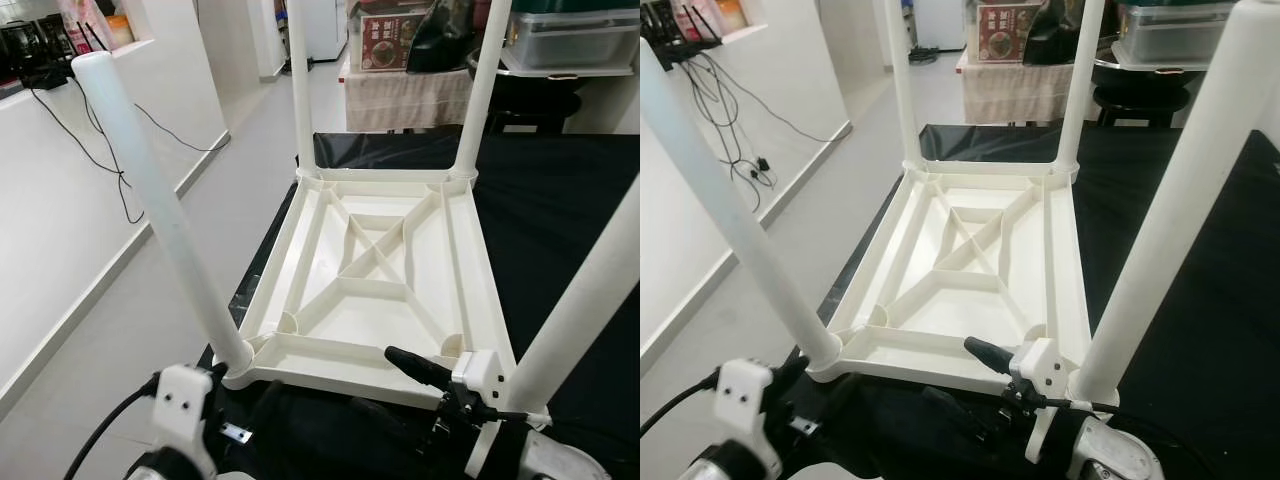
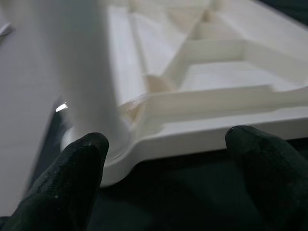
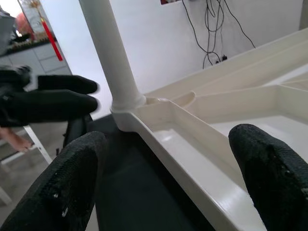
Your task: Building children table
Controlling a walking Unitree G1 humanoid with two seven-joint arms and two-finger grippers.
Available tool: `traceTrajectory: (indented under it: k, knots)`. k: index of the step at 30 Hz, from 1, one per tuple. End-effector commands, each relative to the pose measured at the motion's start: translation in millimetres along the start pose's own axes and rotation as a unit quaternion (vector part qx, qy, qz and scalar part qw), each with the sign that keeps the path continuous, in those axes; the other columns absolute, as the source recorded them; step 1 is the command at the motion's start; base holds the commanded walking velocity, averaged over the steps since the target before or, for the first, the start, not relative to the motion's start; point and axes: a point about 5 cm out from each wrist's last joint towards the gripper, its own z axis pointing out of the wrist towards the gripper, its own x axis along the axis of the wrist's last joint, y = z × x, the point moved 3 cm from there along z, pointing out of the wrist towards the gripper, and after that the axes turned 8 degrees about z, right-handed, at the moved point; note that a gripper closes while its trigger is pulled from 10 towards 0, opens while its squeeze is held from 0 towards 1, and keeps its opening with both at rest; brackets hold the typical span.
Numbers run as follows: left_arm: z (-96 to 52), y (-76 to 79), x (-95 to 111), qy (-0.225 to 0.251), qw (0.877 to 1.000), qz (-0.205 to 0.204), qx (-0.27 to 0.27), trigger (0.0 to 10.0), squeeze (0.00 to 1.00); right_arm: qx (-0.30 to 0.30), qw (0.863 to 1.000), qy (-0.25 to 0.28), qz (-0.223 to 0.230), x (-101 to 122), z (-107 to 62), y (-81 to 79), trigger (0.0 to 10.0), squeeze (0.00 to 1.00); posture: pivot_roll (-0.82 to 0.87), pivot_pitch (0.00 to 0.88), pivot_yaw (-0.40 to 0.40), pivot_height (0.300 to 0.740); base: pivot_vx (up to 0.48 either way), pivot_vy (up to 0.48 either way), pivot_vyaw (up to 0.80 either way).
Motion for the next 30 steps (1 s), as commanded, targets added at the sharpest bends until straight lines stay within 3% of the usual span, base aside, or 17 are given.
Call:
traceTrajectory:
  k: [1, 4, 6, 9, 16, 19, 24, 27, 30]
  knots:
    - [-4.7, -13.2, 0, -0.002, 0.999, 0.014, 0.036, 10.0, 0.00, -0.003, 1.000, -0.009, -0.004, -1, -1.9, 3.9, 10.0, 0.00, 0.02, 0.102, 0.071, 0.740, 0.000, 0.000, 0.00]
    - [-6.8, -21.9, -1, 0.000, 0.998, 0.020, 0.058, 10.0, 0.00, -0.003, 1.000, -0.015, -0.012, -1, -2.7, 6.8, 10.0, 0.00, 0.02, 0.104, 0.070, 0.740, 0.000, 0.000, 0.00]
    - [-2.3, -34.7, -1, 0.012, 0.996, 0.030, 0.081, 10.0, 0.00, -0.006, 1.000, -0.019, -0.022, 3, -3.1, 13.2, 10.0, 0.00, 0.01, 0.106, 0.070, 0.740, 0.000, 0.000, 0.00]
    - [2.6, -40.5, 1, 0.021, 0.995, 0.035, 0.088, 10.0, 0.00, -0.008, 0.999, -0.020, -0.026, 5, -3.4, 15.3, 10.0, 0.00, 0.01, 0.106, 0.068, 0.740, 0.000, 0.000, 0.00]
    - [12.0, -64.2, 8, 0.043, 0.991, 0.041, 0.123, 10.0, 0.00, 0.017, 0.999, -0.034, -0.015, 1, -8.3, 8.0, 10.0, 0.00, 0.00, 0.109, 0.064, 0.740, 0.000, 0.000, 0.00]
    - [12.5, -66.1, 8, 0.044, 0.990, 0.041, 0.126, 10.0, 0.00, 0.025, 0.999, -0.036, -0.010, 1, -9.7, 6.1, 10.0, 0.00, 0.00, 0.109, 0.064, 0.740, 0.000, 0.000, 0.00]
    - [19.1, -65.6, 2, 0.044, 0.991, 0.049, 0.117, 10.0, 0.00, 0.106, 0.989, -0.101, 0.008, -1, -36.5, -9.5, 10.0, 0.00, -0.02, 0.117, 0.066, 0.740, 0.000, 0.000, 0.00]
    - [20.8, -65.5, 2, 0.045, 0.991, 0.050, 0.114, 10.0, 0.00, 0.114, 0.987, -0.113, 0.009, -1, -42.1, -11.0, 10.0, 0.00, -0.02, 0.117, 0.066, 0.740, 0.000, 0.000, 0.00]
    - [30.8, -61.7, 1, 0.051, 0.994, 0.045, 0.083, 10.0, 0.00, 0.126, 0.980, -0.155, 0.008, 0, -60.9, -11.0, 10.0, 0.00, -0.04, 0.120, 0.061, 0.740, 0.000, 0.000, 0.00]
